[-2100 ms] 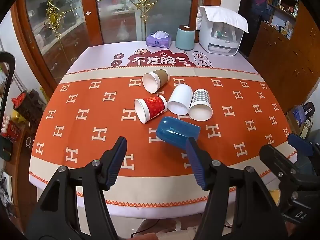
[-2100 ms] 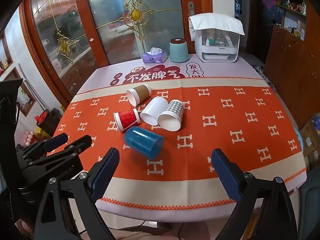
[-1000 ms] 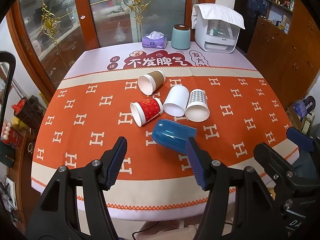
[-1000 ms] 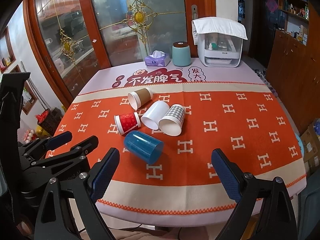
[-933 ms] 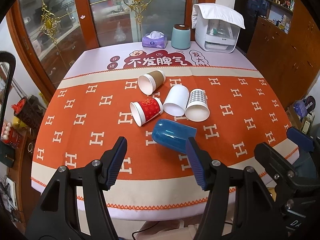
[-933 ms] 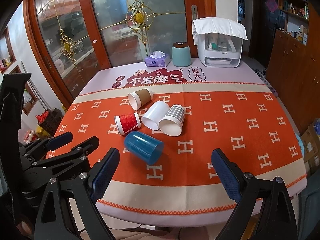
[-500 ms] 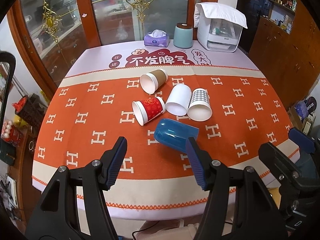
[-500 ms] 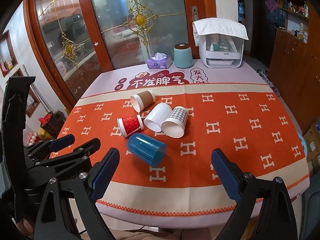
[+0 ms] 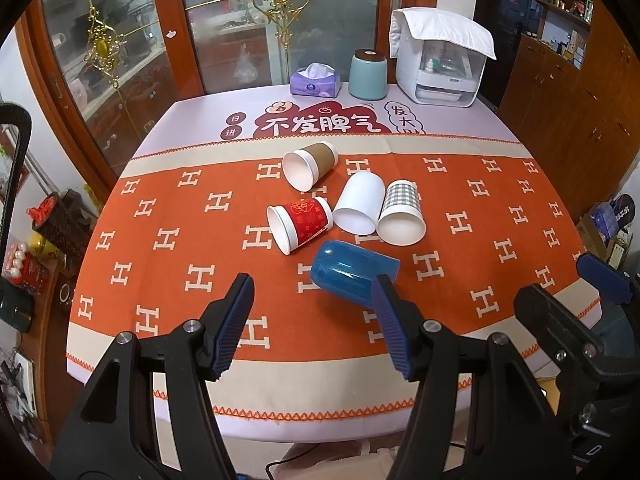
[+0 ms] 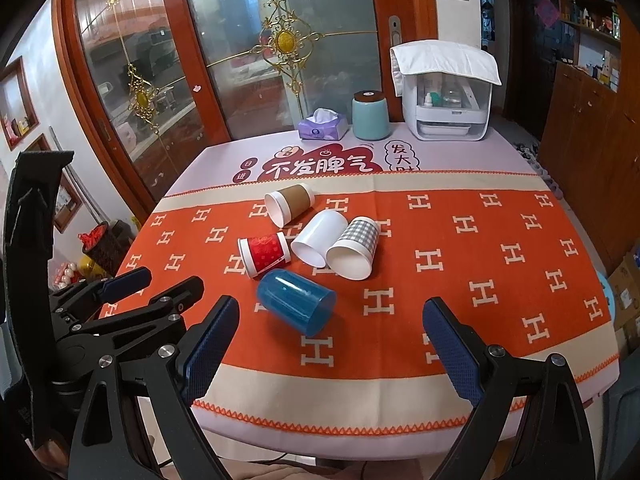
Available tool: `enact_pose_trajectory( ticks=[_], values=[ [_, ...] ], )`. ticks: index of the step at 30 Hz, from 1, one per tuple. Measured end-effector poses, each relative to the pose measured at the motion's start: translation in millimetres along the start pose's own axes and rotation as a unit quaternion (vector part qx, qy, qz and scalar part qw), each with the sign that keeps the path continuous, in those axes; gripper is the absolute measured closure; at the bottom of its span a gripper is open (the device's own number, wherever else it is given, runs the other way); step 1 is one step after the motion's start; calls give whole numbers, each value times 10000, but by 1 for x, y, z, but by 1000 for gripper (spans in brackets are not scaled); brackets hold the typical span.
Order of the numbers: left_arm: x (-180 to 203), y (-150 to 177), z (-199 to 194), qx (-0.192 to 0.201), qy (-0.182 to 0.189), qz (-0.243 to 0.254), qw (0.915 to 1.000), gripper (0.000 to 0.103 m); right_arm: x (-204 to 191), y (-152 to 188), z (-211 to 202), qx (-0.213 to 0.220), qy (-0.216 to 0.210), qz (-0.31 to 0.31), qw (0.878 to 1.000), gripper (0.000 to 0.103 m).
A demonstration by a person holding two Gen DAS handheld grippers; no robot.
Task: Flip cup upside down
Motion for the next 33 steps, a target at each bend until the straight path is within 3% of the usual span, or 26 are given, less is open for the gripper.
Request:
enact_pose_trajectory(
  ticks=[15,33],
  values=[
    [-11,-5,18,-195,-32,-141,9997,45,-7,-5,27,-217,-117,-134,9996,9],
    [-32,3,86,-1032,-169,-542,9930,45,-16,-11,118,-1076,-462,-422,9922,9]
  ],
)
Point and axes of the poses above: each gripper's, at about its wrist camera, not at the fingertips, and z roughly the way its jaws point, x to its right, y to its underside, the point moved 6 cm from there along z, roughly the way its jaws point, and after that the axes turned 7 degrees about x, right-handed, at the moved point
